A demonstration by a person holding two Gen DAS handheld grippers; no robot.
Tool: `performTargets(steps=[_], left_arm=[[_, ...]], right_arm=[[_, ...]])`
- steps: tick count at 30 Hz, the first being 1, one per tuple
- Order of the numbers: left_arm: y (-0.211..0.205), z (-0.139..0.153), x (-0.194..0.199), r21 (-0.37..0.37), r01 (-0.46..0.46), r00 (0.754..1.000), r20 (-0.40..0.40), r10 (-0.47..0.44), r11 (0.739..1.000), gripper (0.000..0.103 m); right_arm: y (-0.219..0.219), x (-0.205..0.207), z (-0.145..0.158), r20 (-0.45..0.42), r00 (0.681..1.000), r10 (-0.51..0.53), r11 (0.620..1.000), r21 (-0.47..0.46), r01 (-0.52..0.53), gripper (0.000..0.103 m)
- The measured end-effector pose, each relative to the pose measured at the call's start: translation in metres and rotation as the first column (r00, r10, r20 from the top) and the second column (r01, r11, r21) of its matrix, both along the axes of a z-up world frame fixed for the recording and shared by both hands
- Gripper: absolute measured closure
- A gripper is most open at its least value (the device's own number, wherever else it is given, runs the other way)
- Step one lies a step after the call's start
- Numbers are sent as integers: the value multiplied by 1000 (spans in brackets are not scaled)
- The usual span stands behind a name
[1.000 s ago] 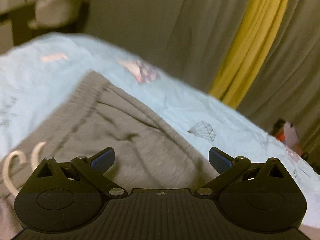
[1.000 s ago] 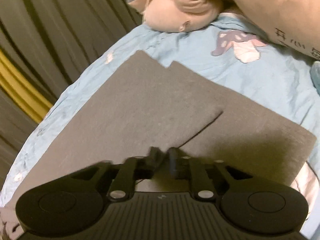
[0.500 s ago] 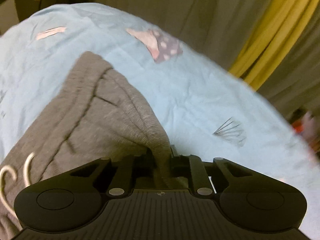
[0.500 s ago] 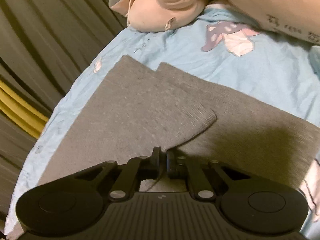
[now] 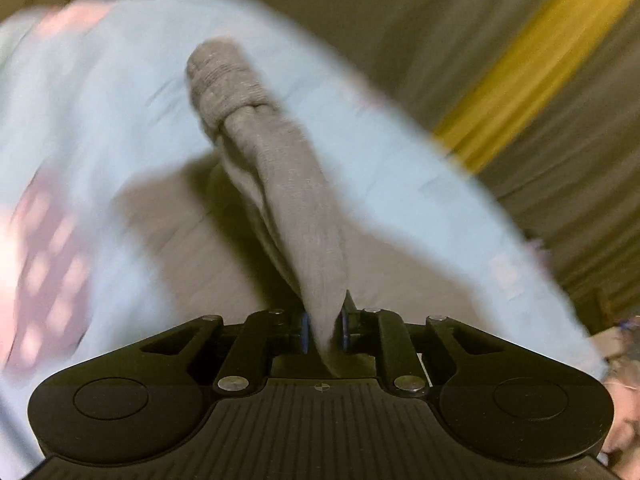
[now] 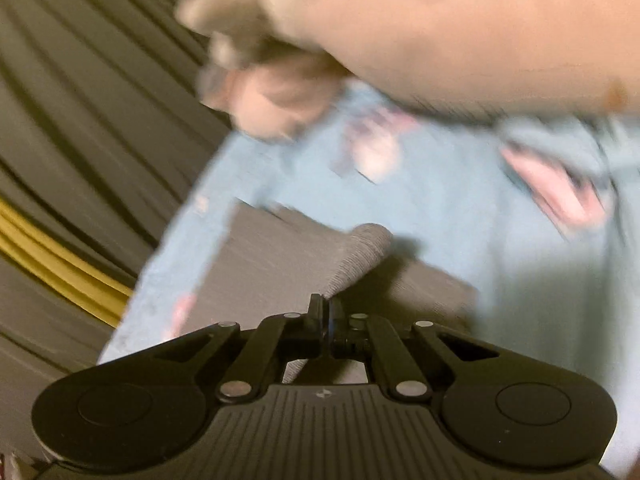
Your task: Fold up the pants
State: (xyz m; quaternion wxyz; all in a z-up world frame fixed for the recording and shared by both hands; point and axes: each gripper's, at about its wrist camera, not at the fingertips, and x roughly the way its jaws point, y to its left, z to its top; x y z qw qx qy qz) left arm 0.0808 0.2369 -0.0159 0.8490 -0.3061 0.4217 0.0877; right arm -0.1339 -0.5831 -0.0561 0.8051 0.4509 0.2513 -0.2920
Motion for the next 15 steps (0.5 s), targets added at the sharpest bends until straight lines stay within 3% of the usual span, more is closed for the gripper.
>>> performTargets(steps=[2,4,6,7,8,9,11,13,15], left_arm=[[4,-25,-9,33,-38,998,-56,40,999,78],[6,-27,-16,53,-54,998,-23,56,997,68],[8,-19,-20,82,-79,997,13,78,993,47],[11,-14,-21,108,-88,996,28,86,990,24],[8,-11,-20,130,-100,994,46,95,986,16],[9,-10,-16,147,-116,993,55,109,982,16],[8,-9,-8,141,-113,993,39,108,984,29],[9,-10,2,133,-116,993,22,114,984,33],[5,-7,3,145,-123,992,13,123,982,48]], right_arm=[[-3,0,-18,-61,998,-3,999,46,6,101],[-1,1,-20,-58,998,1,999,41,2,96],[3,6,-17,-64,998,15,999,40,-12,90],[3,8,-17,-54,998,26,999,45,-24,77],[3,11,-17,-49,998,33,998,49,-30,69],[3,14,-19,-47,998,40,998,51,-38,61],[6,22,-22,-66,997,45,999,33,-43,65],[11,31,-20,-91,994,68,998,-7,-69,90],[14,39,-18,-116,990,82,995,-42,-87,98]])
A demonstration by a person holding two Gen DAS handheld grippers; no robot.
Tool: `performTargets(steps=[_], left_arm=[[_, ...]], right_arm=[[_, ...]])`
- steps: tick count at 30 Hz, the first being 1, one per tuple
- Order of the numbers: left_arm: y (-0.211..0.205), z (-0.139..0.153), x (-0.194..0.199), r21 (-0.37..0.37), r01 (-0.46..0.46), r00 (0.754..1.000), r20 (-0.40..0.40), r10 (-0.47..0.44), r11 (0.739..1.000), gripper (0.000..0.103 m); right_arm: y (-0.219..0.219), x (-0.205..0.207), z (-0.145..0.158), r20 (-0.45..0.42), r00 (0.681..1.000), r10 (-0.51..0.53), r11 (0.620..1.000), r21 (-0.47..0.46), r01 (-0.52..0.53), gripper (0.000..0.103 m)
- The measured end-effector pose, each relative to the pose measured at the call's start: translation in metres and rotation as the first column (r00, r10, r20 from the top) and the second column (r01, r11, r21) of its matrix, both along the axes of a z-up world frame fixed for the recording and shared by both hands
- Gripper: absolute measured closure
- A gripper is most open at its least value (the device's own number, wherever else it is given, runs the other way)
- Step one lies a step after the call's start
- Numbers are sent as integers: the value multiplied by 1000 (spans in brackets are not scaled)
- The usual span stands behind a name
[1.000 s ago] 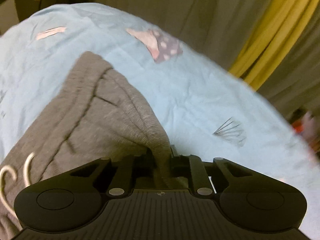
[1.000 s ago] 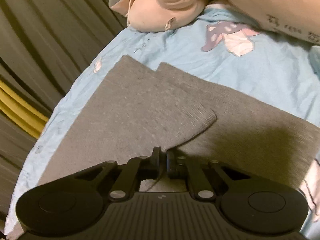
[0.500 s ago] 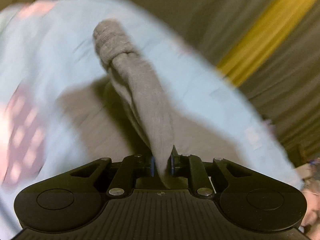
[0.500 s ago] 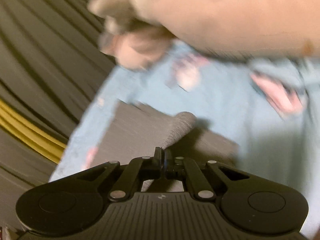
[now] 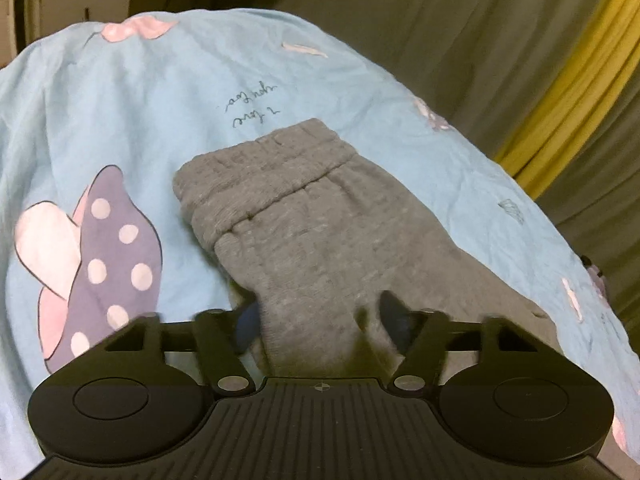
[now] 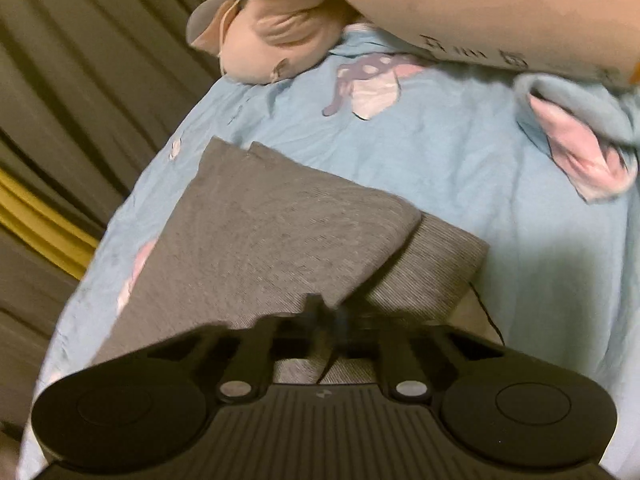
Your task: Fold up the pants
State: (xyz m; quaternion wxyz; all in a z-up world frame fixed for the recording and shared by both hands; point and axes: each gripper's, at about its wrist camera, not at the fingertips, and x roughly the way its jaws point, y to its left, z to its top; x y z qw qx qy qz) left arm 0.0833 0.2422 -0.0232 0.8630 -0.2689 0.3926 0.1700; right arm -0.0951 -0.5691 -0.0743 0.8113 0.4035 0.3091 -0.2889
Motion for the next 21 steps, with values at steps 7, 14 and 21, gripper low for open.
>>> performTargets(steps=[7,14,21], left_arm=[[13,-3,0,-35,-36,998,-47,34,999,72],[15,-8,-4,-58,-52,997,-58,49,997,66],[14,3,-4,-24,-73,996,-46,72,997,75]], right_arm=[[-8,17,10,-22,1000,11,1000,22,-11,94],[-22,2,-10,3,997,-71,990,122,70,70],[-7,-7,58,186,982,-18,1000,1,19,99]])
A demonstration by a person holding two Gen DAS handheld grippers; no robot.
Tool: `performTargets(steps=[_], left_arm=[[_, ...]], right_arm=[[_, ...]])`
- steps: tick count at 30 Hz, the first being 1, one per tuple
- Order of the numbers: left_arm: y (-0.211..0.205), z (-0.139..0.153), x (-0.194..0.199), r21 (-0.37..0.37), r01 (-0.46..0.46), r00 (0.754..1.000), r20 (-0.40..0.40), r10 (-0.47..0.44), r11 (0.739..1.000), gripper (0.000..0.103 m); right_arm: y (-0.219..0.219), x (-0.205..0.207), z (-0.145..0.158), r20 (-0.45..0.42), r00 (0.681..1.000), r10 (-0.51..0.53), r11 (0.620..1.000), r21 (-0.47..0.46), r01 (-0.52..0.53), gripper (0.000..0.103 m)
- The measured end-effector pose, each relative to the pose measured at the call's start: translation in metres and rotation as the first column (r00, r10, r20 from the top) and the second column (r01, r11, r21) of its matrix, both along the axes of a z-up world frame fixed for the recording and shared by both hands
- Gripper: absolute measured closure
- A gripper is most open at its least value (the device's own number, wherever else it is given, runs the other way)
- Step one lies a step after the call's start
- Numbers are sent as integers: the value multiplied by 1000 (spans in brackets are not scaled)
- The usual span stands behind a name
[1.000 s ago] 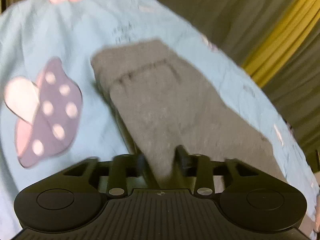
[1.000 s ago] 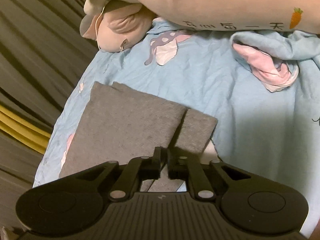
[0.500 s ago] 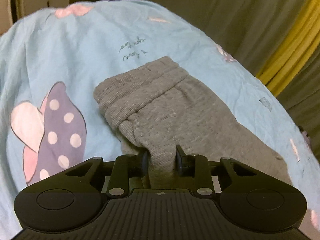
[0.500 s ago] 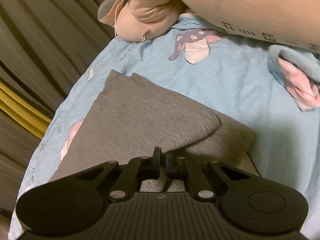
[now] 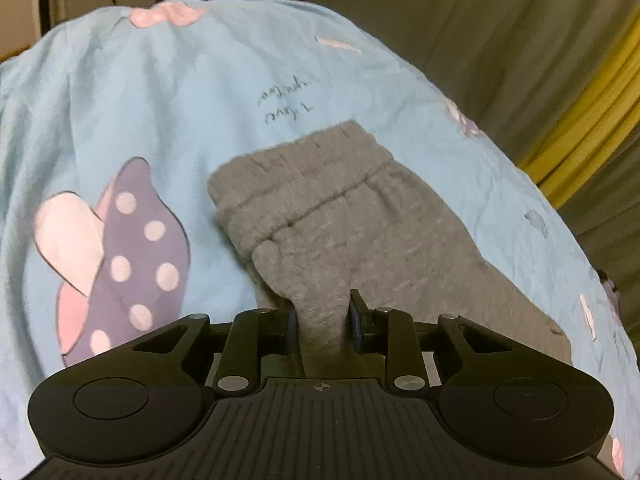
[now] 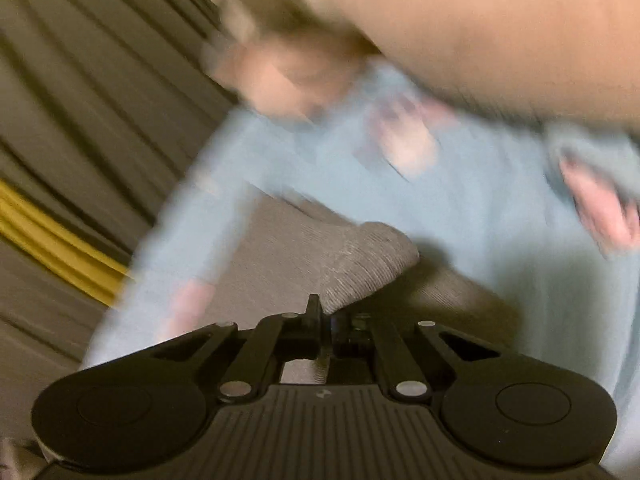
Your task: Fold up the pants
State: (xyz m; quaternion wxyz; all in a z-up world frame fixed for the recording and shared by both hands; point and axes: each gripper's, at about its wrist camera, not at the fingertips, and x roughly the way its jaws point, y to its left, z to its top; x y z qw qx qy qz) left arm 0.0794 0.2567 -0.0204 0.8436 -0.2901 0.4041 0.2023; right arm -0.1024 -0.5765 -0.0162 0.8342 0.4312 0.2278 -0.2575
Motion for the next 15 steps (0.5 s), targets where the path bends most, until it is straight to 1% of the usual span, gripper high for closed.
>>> performTargets(steps=[1,2,3,4,5,6,7,8,9,10,11,12,13,14,15], left_arm=[[1,1,-2,3,2,1000,3,-2,1000,75],[2,1,-3,9,2,1000,2,-2,1000,74],[4,0,-5,20,1,1000,1,-1,1000,74],[4,-1,-7,25,2,1000,1,-2,1000,70],[6,-3,-8,25,1,1000,-4,-1,1000,64],[6,-5,-9,30,-4,1000,-11,4,1000,60],[6,-6,-9,41,-11,1000,-20,12,999,52],[5,-5,-11,53,-15,1000,-21,17,998,50],[3,-2,-13,64,-13,1000,-22,15,998,49],[2,2,-15,80,-15,1000,-26,17,997,47],[0,8,-18,107,-17,1000,-22,20,994,41],[-2,15,-22,145,-23,999,-23,27,989,36],[-6,22,-26,188,-40,999,-27,46,981,24],[-10,29,-30,232,-59,998,-17,65,971,18],[-16,37,-34,272,-70,997,2,72,960,17]], right_arm=[[3,-9,13,51,999,-6,1000,-19,7,99],[5,-20,21,77,997,-18,999,-50,22,99],[6,-29,22,75,996,-41,995,-84,47,99],[4,-34,17,53,997,-47,993,-104,53,99],[1,-35,5,-1,999,-48,992,-118,47,99],[-3,-32,-12,-83,995,-59,991,-126,48,99],[-8,-26,-32,-169,984,-53,994,-107,35,99],[-14,-21,-54,-251,967,-35,999,-48,24,98],[-16,-22,-67,-266,964,-27,1000,-8,26,100],[-14,-26,-64,-238,970,-45,999,-17,42,98],[-11,-28,-58,-232,971,-58,998,-20,55,96],[-8,-29,-50,-240,967,-86,996,-46,77,90],[-4,-31,-41,-257,959,-119,990,-98,96,84],[0,-32,-34,-281,948,-149,982,-154,109,80],[4,-33,-26,-310,931,-195,965,-231,125,78]])
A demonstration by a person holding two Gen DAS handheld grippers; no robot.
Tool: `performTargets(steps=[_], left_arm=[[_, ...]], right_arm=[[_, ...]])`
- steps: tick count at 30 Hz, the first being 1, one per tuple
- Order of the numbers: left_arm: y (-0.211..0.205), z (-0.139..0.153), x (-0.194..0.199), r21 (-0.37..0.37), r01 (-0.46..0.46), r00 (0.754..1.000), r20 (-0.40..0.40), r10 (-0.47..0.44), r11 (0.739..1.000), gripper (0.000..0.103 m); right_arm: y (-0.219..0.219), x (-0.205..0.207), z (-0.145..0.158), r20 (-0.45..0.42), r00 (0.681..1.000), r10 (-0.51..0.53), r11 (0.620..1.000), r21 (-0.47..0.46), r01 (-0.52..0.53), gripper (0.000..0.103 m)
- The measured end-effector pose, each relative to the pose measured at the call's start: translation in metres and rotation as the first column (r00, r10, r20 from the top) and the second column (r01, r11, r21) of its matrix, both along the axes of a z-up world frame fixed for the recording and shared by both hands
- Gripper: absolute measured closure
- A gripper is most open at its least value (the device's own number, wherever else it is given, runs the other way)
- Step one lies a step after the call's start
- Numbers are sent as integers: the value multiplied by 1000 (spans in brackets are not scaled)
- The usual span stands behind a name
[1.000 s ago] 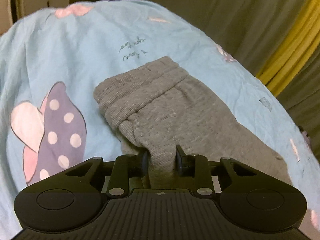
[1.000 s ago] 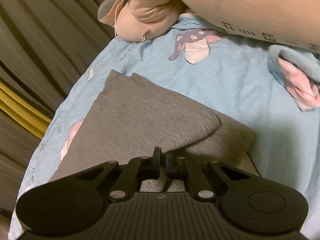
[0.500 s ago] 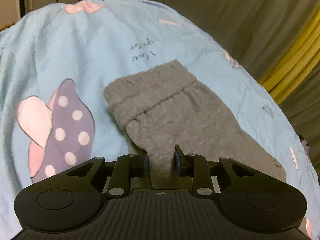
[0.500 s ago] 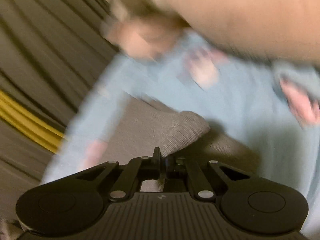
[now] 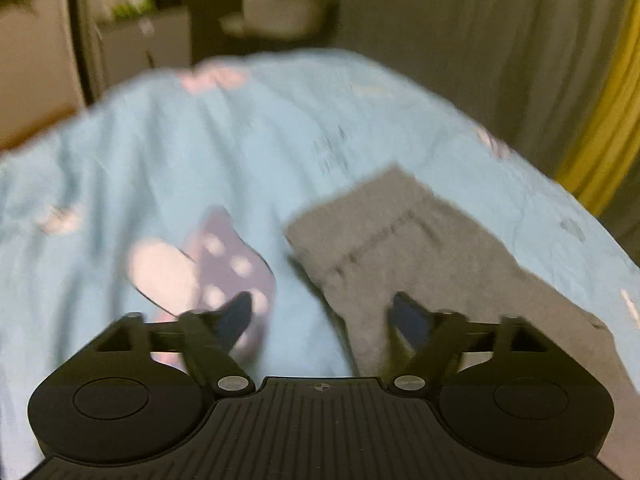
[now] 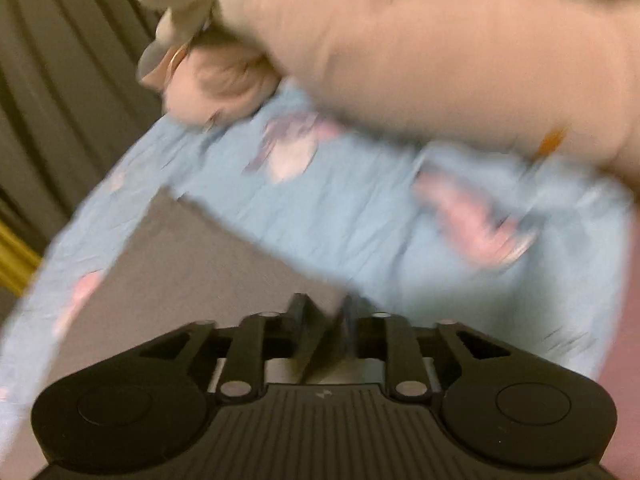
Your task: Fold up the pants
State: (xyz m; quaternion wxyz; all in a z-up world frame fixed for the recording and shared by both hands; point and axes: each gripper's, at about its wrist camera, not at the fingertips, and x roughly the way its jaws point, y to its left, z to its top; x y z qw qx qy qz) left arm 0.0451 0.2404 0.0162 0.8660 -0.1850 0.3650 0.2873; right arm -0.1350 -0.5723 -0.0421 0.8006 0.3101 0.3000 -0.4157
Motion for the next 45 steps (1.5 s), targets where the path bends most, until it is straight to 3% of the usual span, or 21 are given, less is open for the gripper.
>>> performTargets(steps=[3,6,9,11,13,14,15,16,20,22,25,27,29,31,32,34,36,41,42,44,45], left_arm=[[-32,15,-2,85,103,994,26,-106,991,12],[-78,14,9,78,264,964,11,-266,961,8],[-132,-1,28,18,412,911,-21,-412,911,8],[-168,-13,42,-11,509,859,-48,-509,860,10],[-202,-23,54,7,580,812,-84,-577,815,13],[-217,-29,60,28,605,793,-106,-600,796,13],[-231,-36,65,52,627,776,-129,-617,777,13],[-246,-42,73,80,651,757,-152,-636,755,13],[-288,-64,106,192,700,713,-222,-665,687,16],[-301,-80,130,235,706,707,-291,-645,668,16],[-307,-90,159,287,672,739,-314,-596,683,5],[-311,-91,170,335,666,746,-321,-584,666,4],[-323,-88,176,467,638,768,-331,-548,613,3],[-329,-84,183,636,548,835,-375,-404,543,7],[-324,-79,186,624,553,833,-388,-394,553,7],[-306,-60,176,451,626,780,-349,-519,636,7],[-294,-45,151,340,658,753,-284,-594,672,7],[-284,-38,72,208,763,646,-261,-717,612,2],[-279,-42,58,187,766,643,-264,-719,615,1],[-275,-57,41,165,748,660,-292,-692,643,1],[-268,-68,40,164,720,683,-345,-644,675,1]], right_arm=[[20,5,22,0,1000,13,989,-149,-13,78],[35,25,25,96,977,193,980,-67,-187,78],[66,67,5,107,895,433,897,44,-440,78],[83,90,-12,54,853,520,847,95,-522,65],[88,105,-21,-11,853,521,848,121,-516,54],[88,103,-18,10,860,510,855,106,-508,43],[87,102,-18,15,870,493,865,104,-492,12],[86,98,-19,10,877,481,871,110,-479,5],[84,95,-24,9,881,473,872,137,-470,4],[86,103,-26,-37,870,491,867,120,-484,4],[92,116,-33,-109,850,515,857,96,-507,4],[93,121,-35,-130,843,522,853,87,-515,4],[93,122,-37,-130,843,522,853,81,-515,4],[91,120,-36,-120,847,517,856,81,-511,4],[90,119,-36,-114,850,515,857,82,-509,4],[90,118,-36,-108,852,513,858,82,-507,4],[90,120,-35,-116,849,515,857,83,-509,4],[96,128,-36,-185,824,536,844,77,-531,4],[96,129,-36,-195,819,540,841,78,-536,4],[96,129,-36,-201,811,550,834,83,-545,4],[95,129,-35,-203,807,554,832,87,-549,4]])
